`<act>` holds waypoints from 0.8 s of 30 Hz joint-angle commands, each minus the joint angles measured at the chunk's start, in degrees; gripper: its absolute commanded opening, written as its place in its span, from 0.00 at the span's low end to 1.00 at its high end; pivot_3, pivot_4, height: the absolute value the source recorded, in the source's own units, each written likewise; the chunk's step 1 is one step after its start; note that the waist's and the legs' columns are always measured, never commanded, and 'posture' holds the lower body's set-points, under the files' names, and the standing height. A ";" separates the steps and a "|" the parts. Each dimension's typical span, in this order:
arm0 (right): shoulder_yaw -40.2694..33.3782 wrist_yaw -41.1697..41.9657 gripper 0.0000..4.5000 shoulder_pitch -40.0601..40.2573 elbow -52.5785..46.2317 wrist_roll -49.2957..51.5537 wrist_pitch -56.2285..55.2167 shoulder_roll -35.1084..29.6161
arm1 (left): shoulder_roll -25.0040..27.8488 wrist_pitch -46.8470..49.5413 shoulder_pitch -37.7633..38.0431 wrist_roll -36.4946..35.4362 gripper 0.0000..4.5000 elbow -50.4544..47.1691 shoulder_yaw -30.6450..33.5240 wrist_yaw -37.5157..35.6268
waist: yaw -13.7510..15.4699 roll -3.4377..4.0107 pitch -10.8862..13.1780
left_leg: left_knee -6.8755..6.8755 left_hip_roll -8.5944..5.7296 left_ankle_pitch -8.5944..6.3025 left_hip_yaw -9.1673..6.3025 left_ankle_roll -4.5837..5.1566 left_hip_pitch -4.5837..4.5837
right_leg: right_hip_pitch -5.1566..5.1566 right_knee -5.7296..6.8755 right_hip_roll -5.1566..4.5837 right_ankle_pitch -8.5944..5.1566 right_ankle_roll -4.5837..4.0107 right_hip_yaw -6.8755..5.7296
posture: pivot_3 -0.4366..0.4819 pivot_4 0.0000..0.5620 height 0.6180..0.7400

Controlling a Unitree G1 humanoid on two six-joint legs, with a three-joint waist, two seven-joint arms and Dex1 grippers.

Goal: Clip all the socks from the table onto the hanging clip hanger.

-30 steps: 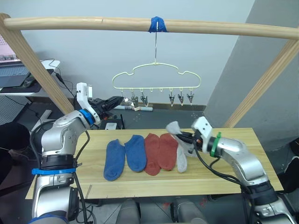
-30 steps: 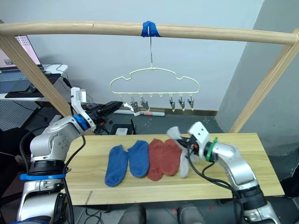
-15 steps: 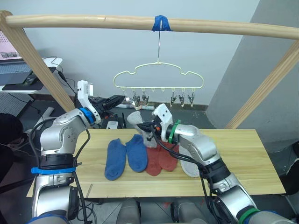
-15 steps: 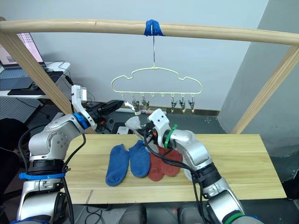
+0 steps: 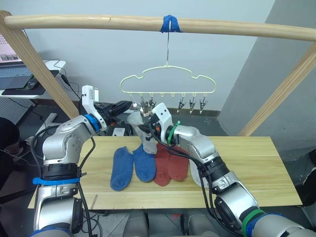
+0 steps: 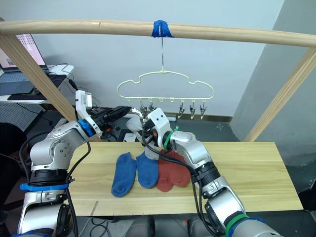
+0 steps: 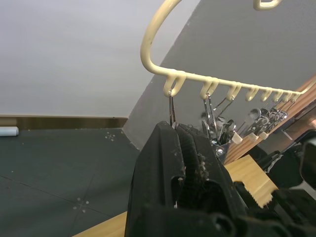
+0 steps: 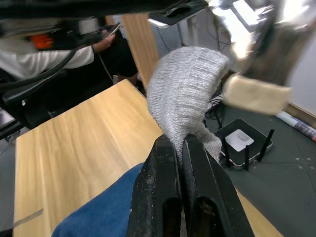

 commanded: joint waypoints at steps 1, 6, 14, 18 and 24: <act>-3.45 -0.55 0.01 -1.63 0.23 1.54 -0.46 0.04 | 0.63 0.33 0.77 0.36 0.00 -0.08 0.53 -0.06 | -0.01 0.00 0.00 | -0.02 0.00 0.00 0.02 0.00 -0.03 | -0.05 0.00 0.00 0.00 0.00 0.01 | 0.59 0.28 1.00; -5.54 -0.15 0.01 -2.46 0.61 2.13 -0.19 0.26 | 0.52 0.05 0.31 0.61 0.00 0.59 0.27 -0.27 | -0.09 0.00 0.00 | -0.09 0.02 0.00 0.03 0.00 -0.22 | -0.29 0.03 0.01 0.01 -0.02 0.02 | 0.59 0.28 1.00; -6.09 0.49 0.01 -2.65 -0.96 3.15 0.46 0.84 | 0.66 -0.41 0.85 1.05 0.00 0.46 0.19 -0.53 | -0.06 0.01 0.01 | -0.34 0.02 0.01 0.04 0.00 -0.22 | -0.35 -0.03 0.01 -0.01 -0.04 0.01 | 0.59 0.29 1.00; -6.05 0.46 0.01 -2.55 -1.28 3.21 0.68 1.08 | 0.68 -0.91 1.06 1.26 0.00 0.24 0.46 -0.45 | -0.06 0.02 0.02 | -0.35 0.02 0.01 0.04 0.00 -0.22 | -0.35 -0.02 0.01 -0.01 -0.05 0.01 | 0.59 0.29 1.00; -5.99 0.43 0.00 -2.42 -0.90 3.28 0.76 1.48 | 0.57 -1.14 1.99 0.62 0.40 -1.12 1.49 0.35 | 0.12 0.02 0.22 | -0.35 0.02 0.01 0.04 -0.01 -0.23 | -0.36 -0.03 0.00 -0.01 -0.05 0.00 | 0.60 0.30 1.00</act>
